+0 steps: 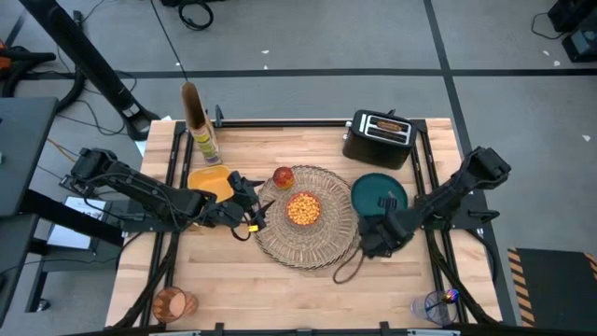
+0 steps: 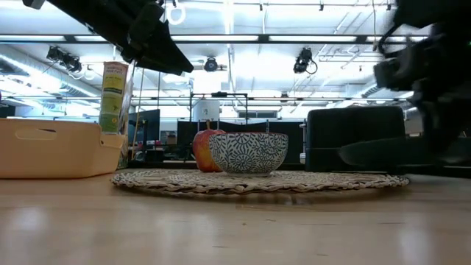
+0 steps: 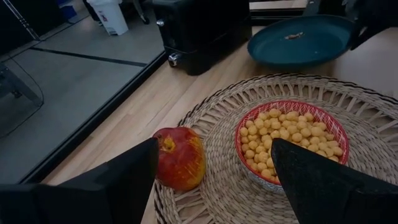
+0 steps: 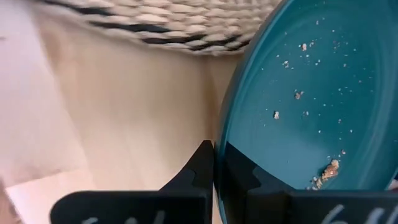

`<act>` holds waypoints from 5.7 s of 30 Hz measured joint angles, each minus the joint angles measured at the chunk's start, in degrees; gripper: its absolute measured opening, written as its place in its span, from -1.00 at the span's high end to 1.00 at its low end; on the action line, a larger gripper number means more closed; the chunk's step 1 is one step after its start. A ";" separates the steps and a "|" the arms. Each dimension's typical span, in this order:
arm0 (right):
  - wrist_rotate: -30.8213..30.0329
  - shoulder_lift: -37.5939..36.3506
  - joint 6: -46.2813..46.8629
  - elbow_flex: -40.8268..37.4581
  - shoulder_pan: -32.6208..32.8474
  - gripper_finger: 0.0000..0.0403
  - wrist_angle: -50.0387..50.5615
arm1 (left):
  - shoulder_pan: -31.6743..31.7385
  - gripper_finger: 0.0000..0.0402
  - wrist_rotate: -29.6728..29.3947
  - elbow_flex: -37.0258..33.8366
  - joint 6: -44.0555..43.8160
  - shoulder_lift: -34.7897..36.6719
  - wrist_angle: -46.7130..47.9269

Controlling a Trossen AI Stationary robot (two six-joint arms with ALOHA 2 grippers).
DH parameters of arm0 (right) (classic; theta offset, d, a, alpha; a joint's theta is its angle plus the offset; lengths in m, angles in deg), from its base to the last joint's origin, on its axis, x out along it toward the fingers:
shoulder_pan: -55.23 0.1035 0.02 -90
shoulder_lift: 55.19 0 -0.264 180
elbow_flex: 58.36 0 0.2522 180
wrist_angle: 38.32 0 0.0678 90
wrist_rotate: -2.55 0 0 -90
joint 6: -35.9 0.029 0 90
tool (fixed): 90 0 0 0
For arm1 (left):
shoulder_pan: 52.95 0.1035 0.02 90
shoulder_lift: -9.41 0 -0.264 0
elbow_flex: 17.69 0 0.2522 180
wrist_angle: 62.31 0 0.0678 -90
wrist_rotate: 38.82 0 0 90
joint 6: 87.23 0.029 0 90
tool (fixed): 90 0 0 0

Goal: Arrange a breakfast setting
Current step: Put the blue plate to the bottom of the red bowl on the brown table mat, then put the toast bread on the blue plate from the toaster on the brown table mat

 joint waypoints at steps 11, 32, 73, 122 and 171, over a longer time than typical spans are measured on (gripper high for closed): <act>-6.28 -0.46 3.04 0.02 12.24 0.93 8.78 | -0.01 -0.59 0.00 0.00 0.01 0.02 0.01; -10.03 -2.23 -11.01 2.52 30.30 0.93 9.12 | 0.00 -0.59 0.00 0.02 -0.01 0.07 -0.17; 4.69 10.22 -79.67 14.41 4.02 0.93 -39.85 | 0.00 -0.59 0.00 0.04 -0.03 0.04 -1.57; 10.11 5.30 -62.97 25.18 -15.14 0.27 -28.68 | 1.21 -0.59 7.21 0.04 -9.03 0.00 -10.52; 8.98 -4.22 -66.47 25.18 -81.23 0.70 6.25 | 0.15 -0.59 6.19 0.04 -0.81 -0.04 -13.08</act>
